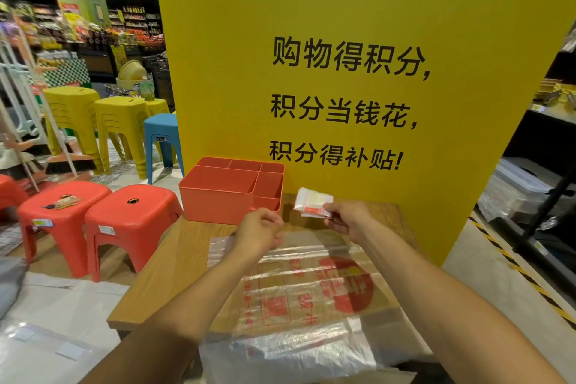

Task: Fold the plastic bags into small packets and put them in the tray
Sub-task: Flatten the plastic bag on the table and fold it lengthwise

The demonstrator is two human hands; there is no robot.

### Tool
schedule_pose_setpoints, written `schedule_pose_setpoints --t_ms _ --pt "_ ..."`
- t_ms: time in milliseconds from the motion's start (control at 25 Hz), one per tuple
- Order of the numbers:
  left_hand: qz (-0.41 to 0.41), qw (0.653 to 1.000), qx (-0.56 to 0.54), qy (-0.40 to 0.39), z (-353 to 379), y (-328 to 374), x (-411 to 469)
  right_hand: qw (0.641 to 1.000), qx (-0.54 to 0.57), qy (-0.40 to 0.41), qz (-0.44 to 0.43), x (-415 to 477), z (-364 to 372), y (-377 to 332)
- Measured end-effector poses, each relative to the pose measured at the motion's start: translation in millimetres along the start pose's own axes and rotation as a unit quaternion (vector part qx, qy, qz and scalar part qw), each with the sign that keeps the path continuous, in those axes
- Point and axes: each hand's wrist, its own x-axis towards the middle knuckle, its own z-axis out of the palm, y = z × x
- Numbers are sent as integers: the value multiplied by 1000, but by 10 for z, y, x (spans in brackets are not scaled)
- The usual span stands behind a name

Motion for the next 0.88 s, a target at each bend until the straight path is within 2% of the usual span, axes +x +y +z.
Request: schedule_pose_setpoints --t_ms 40,120,200,320,520,600,680,760,880 --pt "63 993 103 -7 -24 -76 -9 1000 -5 16 2 129 19 -33" --pt "163 947 274 -41 -61 -203 -62 999 -28 35 7 373 112 -81" --pt "224 903 356 -88 -82 -289 -94 997 -56 45 11 576 252 -106" --pt "272 878 380 -105 -95 -394 -74 990 -117 77 6 850 456 -76" --pt "281 881 364 -112 -113 -523 12 947 -293 128 -33 1048 658 -4" --pt "286 880 362 -110 -115 -542 21 913 -374 146 -70 1030 673 -16" --pt "289 881 359 -108 -120 -560 25 873 -444 143 -142 1005 678 19" --pt "287 882 357 -109 -117 -563 22 837 -485 109 -231 992 718 91" --pt "288 881 357 -112 -121 -555 21 787 -531 51 -311 990 750 166"
